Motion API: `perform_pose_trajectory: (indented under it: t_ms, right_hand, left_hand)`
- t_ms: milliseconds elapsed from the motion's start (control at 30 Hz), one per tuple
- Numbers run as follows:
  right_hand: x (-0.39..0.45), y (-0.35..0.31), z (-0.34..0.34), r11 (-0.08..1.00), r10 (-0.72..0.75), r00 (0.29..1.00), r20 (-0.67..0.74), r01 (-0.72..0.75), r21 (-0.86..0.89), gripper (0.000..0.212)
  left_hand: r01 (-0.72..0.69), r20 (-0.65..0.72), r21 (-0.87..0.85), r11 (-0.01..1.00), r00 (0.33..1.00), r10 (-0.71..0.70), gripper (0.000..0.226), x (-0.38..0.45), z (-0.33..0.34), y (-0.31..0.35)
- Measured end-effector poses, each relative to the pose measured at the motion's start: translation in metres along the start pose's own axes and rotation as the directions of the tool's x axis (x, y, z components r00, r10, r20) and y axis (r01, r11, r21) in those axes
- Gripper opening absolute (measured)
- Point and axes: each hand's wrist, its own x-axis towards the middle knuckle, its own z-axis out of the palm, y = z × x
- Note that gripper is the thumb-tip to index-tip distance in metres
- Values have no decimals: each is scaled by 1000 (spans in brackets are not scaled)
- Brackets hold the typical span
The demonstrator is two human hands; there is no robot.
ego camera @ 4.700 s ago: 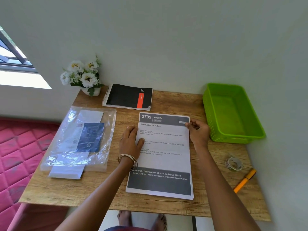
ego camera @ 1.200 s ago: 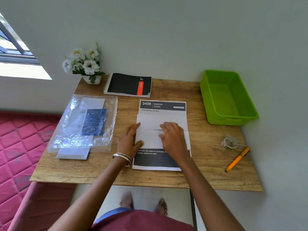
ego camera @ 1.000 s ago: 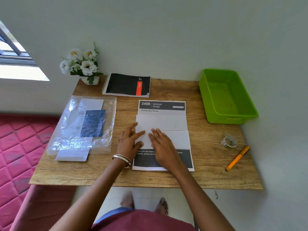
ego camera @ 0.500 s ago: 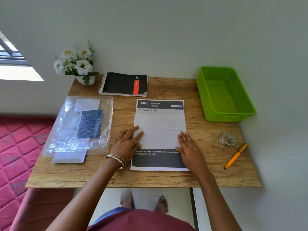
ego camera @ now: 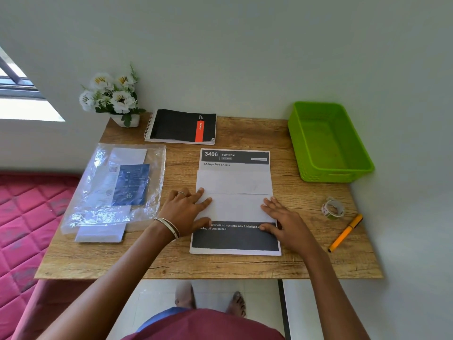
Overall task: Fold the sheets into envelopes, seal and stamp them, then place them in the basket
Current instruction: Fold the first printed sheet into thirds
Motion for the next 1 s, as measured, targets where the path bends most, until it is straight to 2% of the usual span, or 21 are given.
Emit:
perform_pose_trajectory:
  t_ms: [67,233,333,600,700,800,900,1000]
  right_hand:
    - [1,0,0,1000,4,1000,2,-4,-2,60]
    - [3,1,-1,995,-38,999,-37,35,-90,51]
    - [4,0,0,978,-95,993,-62,82,-191,45]
    - [6,4,-3,951,-142,990,-7,135,-277,52]
    - [11,-2,-6,865,-301,953,-17,266,-425,38]
    - [15,0,0,720,-497,867,21,426,-547,27]
    - [16,2,1,669,-519,854,46,439,-600,48]
    - [18,5,2,616,-559,827,59,462,-638,56]
  left_hand:
    - [-11,7,15,1000,1000,10,65,2,-2,-1]
    - [-54,10,94,994,999,54,76,2,-4,-5]
    - [-66,4,122,990,998,66,75,3,-7,-5]
    - [-106,-7,180,978,994,109,65,7,-11,-4]
    - [-137,-62,194,971,987,151,60,9,-7,-3]
    - [-165,-74,209,964,980,184,60,11,-7,-3]
    - [-176,-60,186,967,980,190,61,12,-6,-7]
    - [-179,-31,142,974,982,185,71,12,-7,-6]
